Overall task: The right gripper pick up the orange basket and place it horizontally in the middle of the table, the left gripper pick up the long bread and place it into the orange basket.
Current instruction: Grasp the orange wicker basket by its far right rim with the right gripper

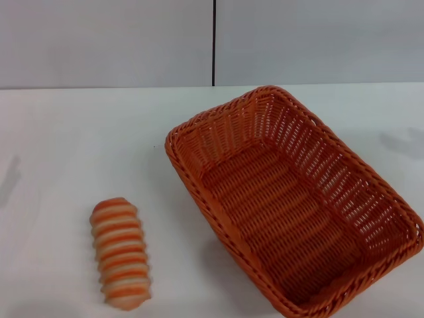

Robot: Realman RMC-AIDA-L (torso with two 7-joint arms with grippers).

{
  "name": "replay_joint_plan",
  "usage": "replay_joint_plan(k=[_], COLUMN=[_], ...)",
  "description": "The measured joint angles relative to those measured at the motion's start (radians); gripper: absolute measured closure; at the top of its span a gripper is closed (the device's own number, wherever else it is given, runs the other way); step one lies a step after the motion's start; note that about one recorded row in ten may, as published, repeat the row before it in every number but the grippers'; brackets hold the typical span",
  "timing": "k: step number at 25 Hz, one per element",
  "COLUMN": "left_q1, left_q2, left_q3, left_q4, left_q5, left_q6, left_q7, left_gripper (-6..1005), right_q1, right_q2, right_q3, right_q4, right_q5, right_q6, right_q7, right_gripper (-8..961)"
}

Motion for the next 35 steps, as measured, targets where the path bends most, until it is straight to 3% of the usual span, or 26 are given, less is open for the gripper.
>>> replay_joint_plan(k=[5, 14, 18, 29, 35], left_q1=[0.009, 0.041, 0.042, 0.033, 0.032], left_q2=[0.0, 0.0, 0.0, 0.0, -0.001], left_q3=[0.0, -0.005, -0.006, -0.007, -0.008], left_q4=[-0.021, -0.026, -0.026, -0.025, -0.027], left_q5=[0.0, -0.001, -0.002, -0.003, -0.005], left_q6=[0.035, 0.087, 0.099, 0.11, 0.11], left_q7=[0.004, 0.005, 0.005, 0.005, 0.006], left_gripper=[214, 214, 215, 215, 215], right_q1=[0.086, 0.214, 0.24, 0.284, 0.299], right_q2=[-0.023, -0.029, -0.031, -0.002, 0.003], right_q3=[-0.064, -0.138, -0.153, -0.179, -0.243], right_q4=[0.052, 0.194, 0.251, 0.43, 0.497], right_q5=[-0.098, -0.202, -0.236, -0.241, -0.244], right_q6=[0.043, 0.044, 0.019, -0.089, -0.165], right_q7=[0.061, 0.091, 0.086, 0.003, -0.003], right_gripper=[143, 144, 145, 146, 147])
